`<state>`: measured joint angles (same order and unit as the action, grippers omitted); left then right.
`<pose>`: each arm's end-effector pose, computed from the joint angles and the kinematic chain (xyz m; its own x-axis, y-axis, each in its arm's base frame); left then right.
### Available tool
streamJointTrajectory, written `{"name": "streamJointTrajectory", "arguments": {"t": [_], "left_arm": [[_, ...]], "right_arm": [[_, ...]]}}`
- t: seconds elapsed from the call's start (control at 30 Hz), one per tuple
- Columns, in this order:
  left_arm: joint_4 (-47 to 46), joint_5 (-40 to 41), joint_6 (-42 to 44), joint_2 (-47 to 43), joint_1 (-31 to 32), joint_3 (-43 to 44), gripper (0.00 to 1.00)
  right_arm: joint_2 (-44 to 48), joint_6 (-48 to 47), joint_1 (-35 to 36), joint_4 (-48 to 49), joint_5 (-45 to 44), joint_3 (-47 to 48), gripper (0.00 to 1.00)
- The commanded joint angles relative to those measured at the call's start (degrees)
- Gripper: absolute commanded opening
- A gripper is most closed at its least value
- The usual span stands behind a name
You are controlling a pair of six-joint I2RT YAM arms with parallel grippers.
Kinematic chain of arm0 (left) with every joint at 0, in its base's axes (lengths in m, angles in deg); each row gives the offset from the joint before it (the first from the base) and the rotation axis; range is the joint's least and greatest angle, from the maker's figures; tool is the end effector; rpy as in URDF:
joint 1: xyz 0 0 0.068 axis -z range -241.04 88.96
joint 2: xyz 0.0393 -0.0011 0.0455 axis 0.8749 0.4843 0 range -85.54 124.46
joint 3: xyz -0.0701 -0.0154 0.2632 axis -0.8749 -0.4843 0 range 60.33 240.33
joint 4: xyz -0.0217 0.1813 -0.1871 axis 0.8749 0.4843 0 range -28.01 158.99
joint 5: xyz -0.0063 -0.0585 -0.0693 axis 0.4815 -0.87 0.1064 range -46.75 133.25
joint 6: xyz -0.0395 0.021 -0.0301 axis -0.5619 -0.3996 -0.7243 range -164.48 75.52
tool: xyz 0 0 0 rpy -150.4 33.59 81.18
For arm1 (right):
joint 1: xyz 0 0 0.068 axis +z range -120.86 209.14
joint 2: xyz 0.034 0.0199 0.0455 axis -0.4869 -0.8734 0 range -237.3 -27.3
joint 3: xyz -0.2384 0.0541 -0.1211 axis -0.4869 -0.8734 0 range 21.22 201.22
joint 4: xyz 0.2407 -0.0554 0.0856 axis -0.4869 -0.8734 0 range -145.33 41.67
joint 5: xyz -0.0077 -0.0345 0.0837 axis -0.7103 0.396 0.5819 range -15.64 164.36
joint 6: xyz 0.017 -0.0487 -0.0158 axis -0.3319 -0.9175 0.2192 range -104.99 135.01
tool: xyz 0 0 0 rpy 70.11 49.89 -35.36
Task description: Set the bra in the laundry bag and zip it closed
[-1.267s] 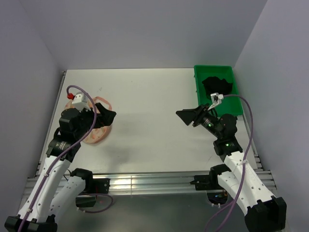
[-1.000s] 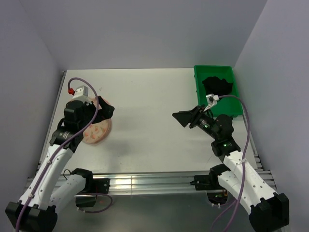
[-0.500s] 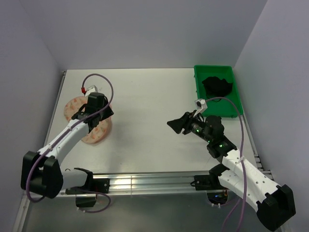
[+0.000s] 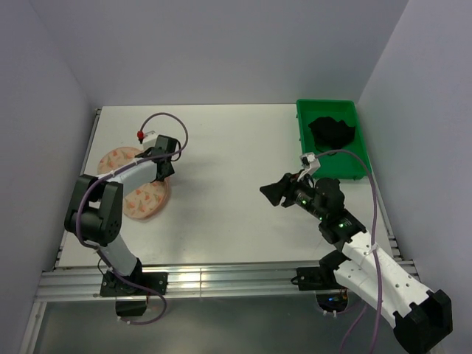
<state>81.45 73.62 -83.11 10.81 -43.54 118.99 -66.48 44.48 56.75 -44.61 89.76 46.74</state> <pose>0.3264 -0.0840 0.1855 -0.6246 -0.3678 -0.6889 -0.5019 0.8649 -0.0066 0.1499 0.0891 0.2620 -0.4670 0.2911 -0.8350 -0.5154 0.6776 0.5245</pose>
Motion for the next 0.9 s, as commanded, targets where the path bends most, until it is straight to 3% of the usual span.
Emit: {"name": "streamJointTrajectory", "arguments": {"t": [0.0, 0.1, 0.2, 0.23, 0.27, 0.47, 0.7, 0.87], "left_arm": [[-0.7, 6.5, 0.6, 0.8, 0.0, 1.6, 0.49], [-1.6, 6.0, -0.3, 1.5, 0.0, -0.1, 0.39], [-0.7, 5.7, -0.8, 3.0, -0.1, -0.1, 0.23], [-0.7, 5.7, -0.7, 3.0, 0.2, -0.1, 0.04], [-1.4, 5.4, -0.7, 2.9, 0.3, -0.3, 0.0], [-3.9, -2.6, -0.1, 3.3, 2.2, -0.1, 0.0], [-11.6, -10.8, 0.7, 7.7, 14.2, 2.4, 0.0], [-15.6, -15.6, 0.0, 8.0, 19.1, 3.2, 0.0]], "right_arm": [[0.0, -1.5, 0.5, -0.4, -1.0, 2.7, 0.61], [-1.0, -1.5, 0.9, -0.4, -1.0, 3.0, 0.61], [-1.4, -1.5, 1.5, -0.5, -1.2, 3.1, 0.61], [-1.4, -1.6, 1.6, -0.6, -1.3, 3.1, 0.61], [-1.3, -1.5, 1.7, -0.4, -1.9, 3.1, 0.61], [-2.1, -1.6, 2.2, -0.6, -2.8, 3.4, 0.61], [-1.9, -0.9, 2.5, 0.3, -5.7, 2.7, 0.61], [-2.4, -0.2, 2.5, 0.5, -9.3, 2.3, 0.61]]}}
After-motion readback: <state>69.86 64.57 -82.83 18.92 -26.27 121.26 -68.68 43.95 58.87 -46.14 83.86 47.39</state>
